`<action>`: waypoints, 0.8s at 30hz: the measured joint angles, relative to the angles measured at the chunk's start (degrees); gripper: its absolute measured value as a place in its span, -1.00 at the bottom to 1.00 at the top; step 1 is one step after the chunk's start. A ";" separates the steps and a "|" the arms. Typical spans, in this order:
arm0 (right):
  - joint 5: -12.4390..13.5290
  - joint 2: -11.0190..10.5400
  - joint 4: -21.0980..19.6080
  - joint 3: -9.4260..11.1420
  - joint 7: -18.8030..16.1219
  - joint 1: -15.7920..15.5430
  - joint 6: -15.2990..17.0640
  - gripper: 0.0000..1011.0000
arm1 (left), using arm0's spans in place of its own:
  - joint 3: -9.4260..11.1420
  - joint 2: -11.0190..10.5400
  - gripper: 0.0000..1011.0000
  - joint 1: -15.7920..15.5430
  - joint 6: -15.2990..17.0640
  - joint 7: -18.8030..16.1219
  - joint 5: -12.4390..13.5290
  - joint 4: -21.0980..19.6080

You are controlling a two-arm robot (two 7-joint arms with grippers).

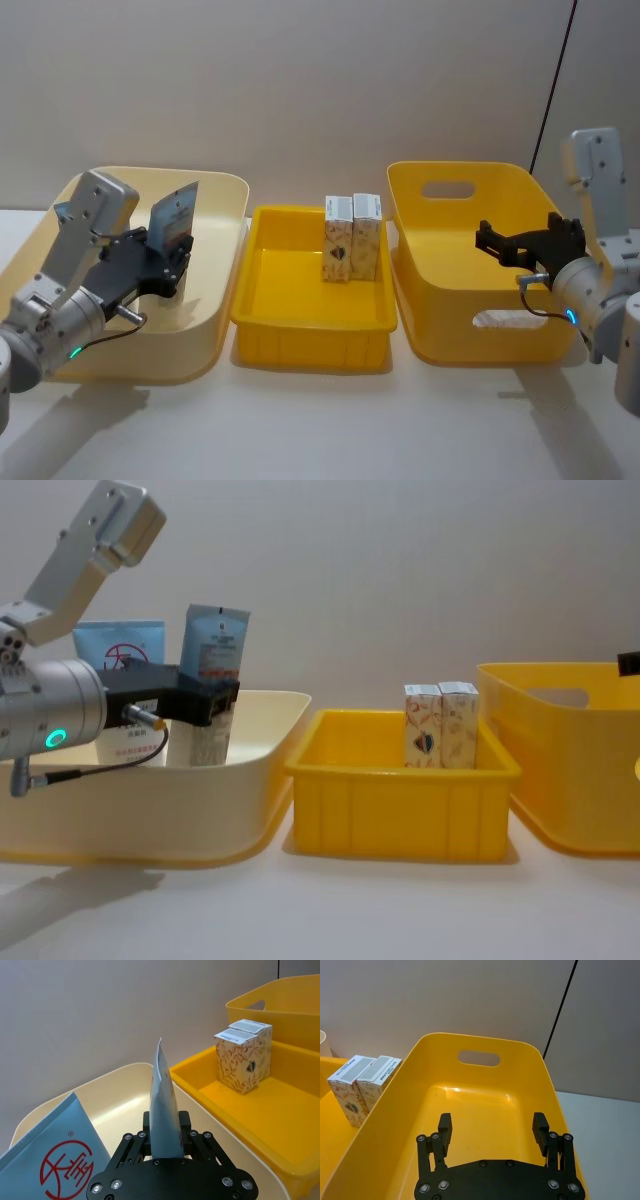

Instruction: Bimanual collaborative sorting of washing and personal care products

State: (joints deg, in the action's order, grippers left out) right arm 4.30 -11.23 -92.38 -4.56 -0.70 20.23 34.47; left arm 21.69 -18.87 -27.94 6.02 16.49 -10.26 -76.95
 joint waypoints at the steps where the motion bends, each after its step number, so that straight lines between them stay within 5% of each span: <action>1: 0.00 0.00 0.00 0.00 0.00 0.00 0.00 0.98 | 0.03 0.03 -0.42 -0.15 -0.13 0.13 0.17 -0.10; 24: 0.00 0.00 0.00 0.00 0.00 0.00 0.00 0.98 | -0.93 0.94 -0.42 -0.87 -1.47 2.28 0.00 -0.01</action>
State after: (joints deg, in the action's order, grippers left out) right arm 4.31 -11.23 -92.38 -4.56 -0.70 20.23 34.47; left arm 20.76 -17.92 -28.81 4.55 18.77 -10.25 -76.96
